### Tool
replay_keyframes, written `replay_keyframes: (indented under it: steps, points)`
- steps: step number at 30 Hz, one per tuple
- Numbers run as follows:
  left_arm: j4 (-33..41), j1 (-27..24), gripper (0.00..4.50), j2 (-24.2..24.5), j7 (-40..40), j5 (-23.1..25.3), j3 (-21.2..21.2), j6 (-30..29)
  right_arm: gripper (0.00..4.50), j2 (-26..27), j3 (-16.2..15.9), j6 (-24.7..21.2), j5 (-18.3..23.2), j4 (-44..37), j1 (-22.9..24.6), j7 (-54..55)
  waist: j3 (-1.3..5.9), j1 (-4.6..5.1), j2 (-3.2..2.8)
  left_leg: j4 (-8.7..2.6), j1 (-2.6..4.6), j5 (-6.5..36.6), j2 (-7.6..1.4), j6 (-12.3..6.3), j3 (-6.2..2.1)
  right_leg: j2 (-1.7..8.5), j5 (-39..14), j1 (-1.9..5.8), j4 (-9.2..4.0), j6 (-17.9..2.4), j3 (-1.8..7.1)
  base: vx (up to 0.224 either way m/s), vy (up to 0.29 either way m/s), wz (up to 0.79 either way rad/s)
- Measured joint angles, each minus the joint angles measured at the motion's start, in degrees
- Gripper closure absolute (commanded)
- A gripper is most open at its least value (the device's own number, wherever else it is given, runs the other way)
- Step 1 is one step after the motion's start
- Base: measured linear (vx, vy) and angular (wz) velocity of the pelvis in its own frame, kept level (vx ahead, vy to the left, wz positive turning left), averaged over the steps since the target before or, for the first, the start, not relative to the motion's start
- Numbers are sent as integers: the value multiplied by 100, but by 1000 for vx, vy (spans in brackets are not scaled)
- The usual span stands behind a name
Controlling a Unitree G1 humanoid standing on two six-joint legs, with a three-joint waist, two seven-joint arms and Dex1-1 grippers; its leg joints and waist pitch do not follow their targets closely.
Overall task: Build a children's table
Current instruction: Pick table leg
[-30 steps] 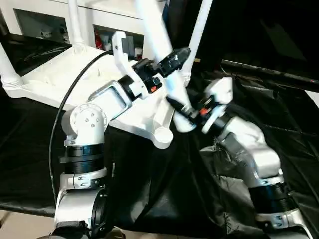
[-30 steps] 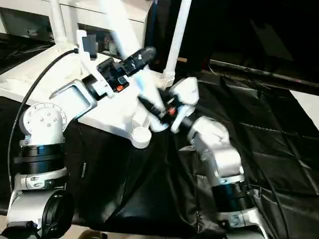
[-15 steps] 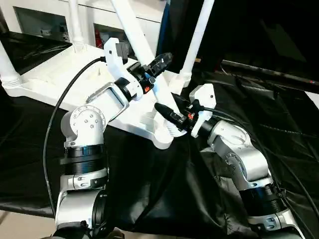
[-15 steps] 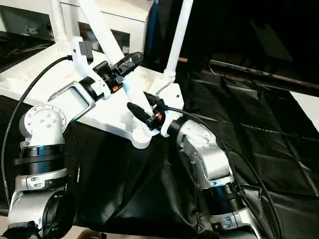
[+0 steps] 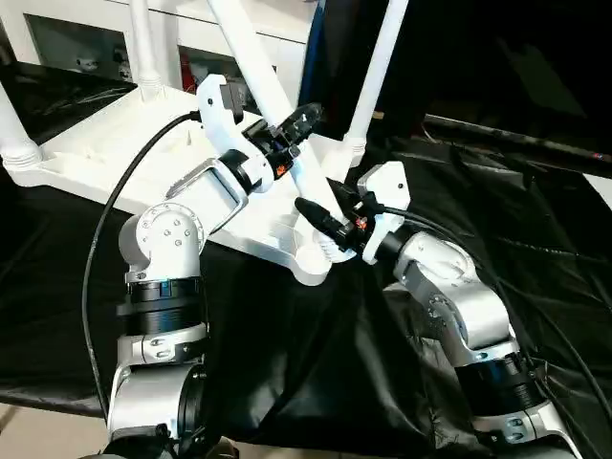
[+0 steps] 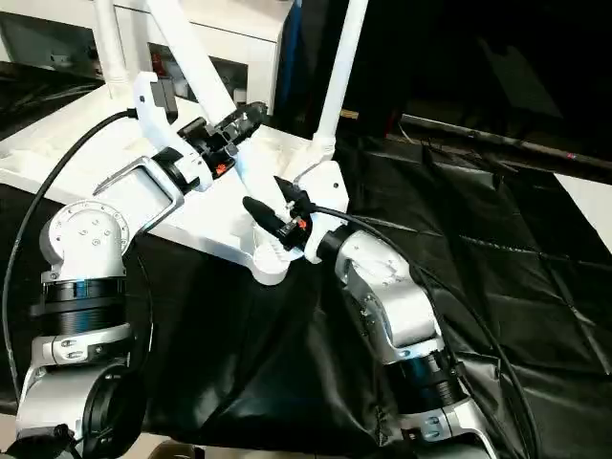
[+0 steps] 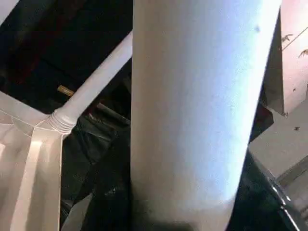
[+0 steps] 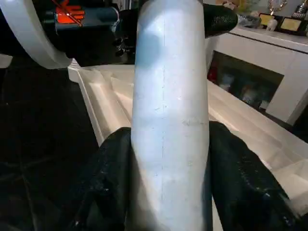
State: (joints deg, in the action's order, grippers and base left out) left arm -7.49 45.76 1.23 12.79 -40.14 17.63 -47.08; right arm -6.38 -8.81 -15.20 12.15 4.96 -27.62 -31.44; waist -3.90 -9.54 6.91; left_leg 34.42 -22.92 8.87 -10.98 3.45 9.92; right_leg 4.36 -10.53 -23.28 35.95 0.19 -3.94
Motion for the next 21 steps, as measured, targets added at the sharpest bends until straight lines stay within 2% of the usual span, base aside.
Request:
replay_keyframes:
  steps: [2, 4, 6, 10, 13, 14, 15, 16, 18, 21]
  points:
    - [1, 3, 264, 127, 227, 1, -72, 30, 205, 67, 67, 75, 121, 50, -2, -89, -3, 3, -6, 0, 1, 0, 0, 0, 0, 0, 0, 0, 0, -1, 0, 0, 0, 0]
    - [9, -1, 264, 327, 597, -10, -186, 23, 190, 89, 182, -62, 442, 47, -26, -294, -6, 7, -11, 0, 1, 0, 0, 0, 0, -1, 3, 0, 0, -4, 1, 0, 0, 0]
    - [143, -59, 264, 734, 1532, -85, -588, -80, 170, -90, 278, -699, 1121, -43, -230, -873, -22, 3, -39, 1, 1, 0, 1, -1, 0, -1, 16, 2, -1, -27, 1, 0, 0, 0]
    - [396, -109, 264, 1329, 2900, -126, -1275, -147, 145, -570, 328, -1499, 1761, -166, -450, -1874, -20, -30, -87, 1, 7, 0, 1, -1, 0, 0, 19, 14, -5, -32, 2, 0, 0, 0]
    - [558, -123, 264, 1594, 3686, -233, -1648, -190, 145, -918, 254, -1833, 1943, -154, -457, -2510, -27, -26, -107, 0, 11, 0, 0, 0, 0, 0, 20, 14, 0, -33, 1, 0, 0, 0]
    - [558, -123, 264, 1612, 3788, -251, -1654, -192, 145, -936, 241, -1850, 1959, -154, -466, -2618, -29, -18, -112, 0, 16, 0, 0, 0, 0, -1, 20, 14, 4, -35, 2, 0, 0, 0]
    - [560, -112, 264, 1691, 4106, -348, -1706, -255, 145, -1206, 2, -1961, 1985, -151, -538, -2981, -41, -16, -128, 1, 17, -1, 0, 2, 0, -1, 23, 14, 7, -39, 1, 0, 0, 0]
    - [560, -100, 264, 1740, 4272, -394, -1745, -282, 145, -1395, -101, -2040, 2000, -152, -568, -3203, -45, -17, -135, 0, 20, -1, 0, 2, 1, 0, 23, 15, 7, -40, 2, 0, 0, 0]
    - [548, -53, 264, 1788, 4520, -492, -1739, -302, 178, -1628, -219, -2228, 2030, -146, -602, -3564, -46, -18, -138, -2, 32, -1, -1, 2, 1, -1, 23, 21, 12, -39, 2, 0, 0, 0]
    - [526, 6, 264, 1809, 4737, -521, -1740, -284, 178, -1698, -299, -2440, 2123, -134, -623, -3805, -45, -15, -153, -3, 44, -1, -1, 2, 1, -1, 13, 28, 12, -23, 3, 0, 0, 0]
